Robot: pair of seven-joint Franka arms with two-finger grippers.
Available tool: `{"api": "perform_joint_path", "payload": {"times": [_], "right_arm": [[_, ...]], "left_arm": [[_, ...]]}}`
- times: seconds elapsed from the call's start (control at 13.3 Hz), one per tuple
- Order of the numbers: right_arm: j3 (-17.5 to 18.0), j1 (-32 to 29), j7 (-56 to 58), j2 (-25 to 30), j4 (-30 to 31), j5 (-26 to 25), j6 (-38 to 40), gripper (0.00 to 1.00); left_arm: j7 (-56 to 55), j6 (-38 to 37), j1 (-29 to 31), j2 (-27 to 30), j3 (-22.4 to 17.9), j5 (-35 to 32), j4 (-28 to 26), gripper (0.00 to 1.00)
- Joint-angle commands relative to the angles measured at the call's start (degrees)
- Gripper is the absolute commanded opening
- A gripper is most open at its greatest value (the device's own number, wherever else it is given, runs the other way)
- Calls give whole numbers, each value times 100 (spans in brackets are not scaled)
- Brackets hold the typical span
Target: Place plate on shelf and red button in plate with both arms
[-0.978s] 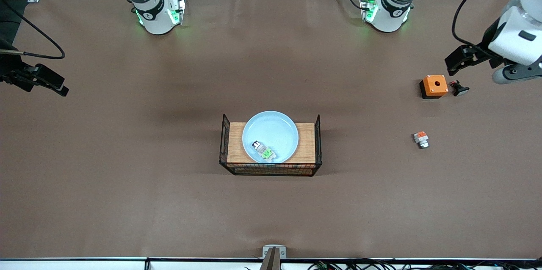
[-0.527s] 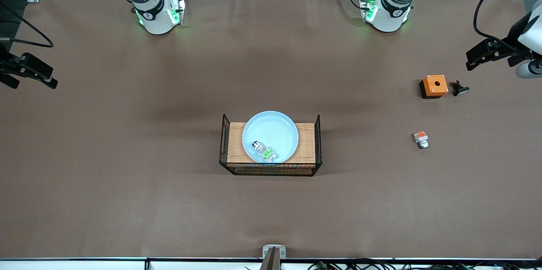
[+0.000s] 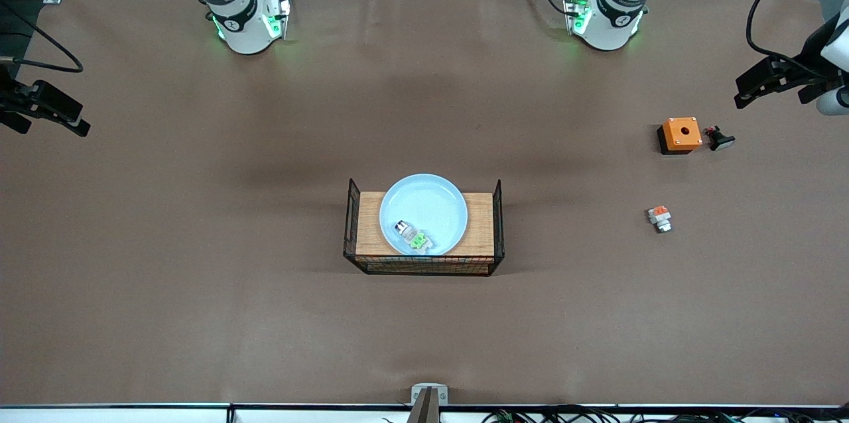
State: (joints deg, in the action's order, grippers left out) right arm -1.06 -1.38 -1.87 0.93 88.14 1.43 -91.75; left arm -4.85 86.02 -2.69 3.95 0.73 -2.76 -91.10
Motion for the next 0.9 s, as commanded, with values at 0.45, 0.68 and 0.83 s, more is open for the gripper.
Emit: {"api": "perform_joint_path", "payload": {"times": [0.45, 0.68, 0.83], "right_arm": [[71, -65, 152, 13, -157, -11, 87, 100], [80, -30, 82, 13, -148, -46, 104, 100], [71, -29, 82, 13, -148, -64, 156, 100]], "left_arm": [[116, 99, 93, 167, 85, 118, -92, 100], [125, 90, 93, 176, 85, 118, -100, 100], [125, 90, 93, 176, 85, 118, -100, 100]]}}
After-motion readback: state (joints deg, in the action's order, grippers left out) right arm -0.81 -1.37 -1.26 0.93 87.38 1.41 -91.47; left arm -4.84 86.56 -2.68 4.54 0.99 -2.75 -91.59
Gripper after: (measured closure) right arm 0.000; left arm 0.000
